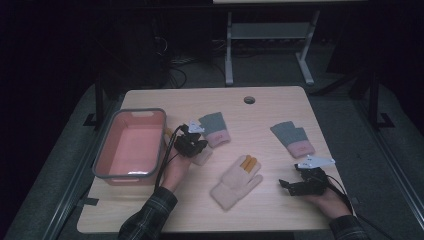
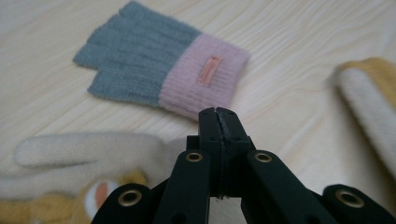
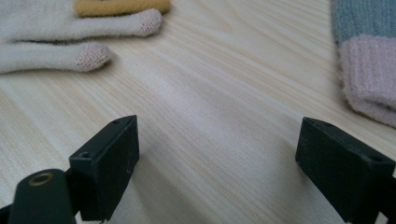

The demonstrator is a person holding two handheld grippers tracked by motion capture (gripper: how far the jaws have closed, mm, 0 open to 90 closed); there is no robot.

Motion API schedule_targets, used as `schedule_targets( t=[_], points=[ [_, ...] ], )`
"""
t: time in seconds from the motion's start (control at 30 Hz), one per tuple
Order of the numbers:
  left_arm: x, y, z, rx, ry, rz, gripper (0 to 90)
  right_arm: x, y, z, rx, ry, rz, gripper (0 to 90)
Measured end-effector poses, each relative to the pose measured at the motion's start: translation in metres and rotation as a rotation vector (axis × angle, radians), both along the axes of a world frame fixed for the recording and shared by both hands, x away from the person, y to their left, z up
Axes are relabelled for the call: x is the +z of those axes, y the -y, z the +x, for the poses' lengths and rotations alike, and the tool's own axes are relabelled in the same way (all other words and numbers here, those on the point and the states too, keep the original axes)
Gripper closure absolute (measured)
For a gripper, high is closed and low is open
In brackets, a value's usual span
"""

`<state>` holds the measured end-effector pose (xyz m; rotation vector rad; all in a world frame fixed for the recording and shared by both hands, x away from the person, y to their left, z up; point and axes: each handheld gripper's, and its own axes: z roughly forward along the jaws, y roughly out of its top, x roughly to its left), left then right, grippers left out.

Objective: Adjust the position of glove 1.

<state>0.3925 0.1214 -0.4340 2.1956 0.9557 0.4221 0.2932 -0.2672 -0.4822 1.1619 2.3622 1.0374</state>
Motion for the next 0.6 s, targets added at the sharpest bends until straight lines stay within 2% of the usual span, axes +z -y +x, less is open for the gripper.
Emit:
schedule_targets(
  t=[0.03, 0.07, 0.1, 0.13, 0.17, 0.37, 0.47, 0.6],
  points=[
    [-0.004, 0.000, 0.003, 0.005, -0.009, 0.020, 89.2, 0.000, 0.000, 0.000, 0.000, 0.000, 0.000, 12.9],
    [-0.004, 0.000, 0.003, 0.005, -0.009, 0.020, 89.3, 0.000, 0.000, 0.000, 0.000, 0.000, 0.000, 12.9],
    [-0.012, 0.002, 0.006, 0.003, -0.039, 0.053, 89.4, 0.000, 0.000, 0.000, 0.000, 0.000, 0.000, 12.9],
    [-0.012, 0.002, 0.006, 0.003, -0.039, 0.053, 89.5, 0.000, 0.000, 0.000, 0.000, 0.000, 0.000, 12.9],
    [-0.019, 0.004, 0.006, -0.004, -0.062, 0.065, 89.5, 0.000, 0.000, 0.000, 0.000, 0.000, 0.000, 12.9],
    [-0.019, 0.006, -0.002, -0.031, -0.065, 0.064, 89.7, 0.000, 0.000, 0.000, 0.000, 0.000, 0.000, 12.9],
    [-0.018, 0.007, -0.012, -0.060, -0.085, 0.062, 89.7, 0.000, 0.000, 0.000, 0.000, 0.000, 0.000, 12.9],
    [-0.018, 0.005, -0.020, -0.074, -0.100, 0.051, 89.7, 0.000, 0.000, 0.000, 0.001, 0.000, 0.000, 12.9]
  ],
)
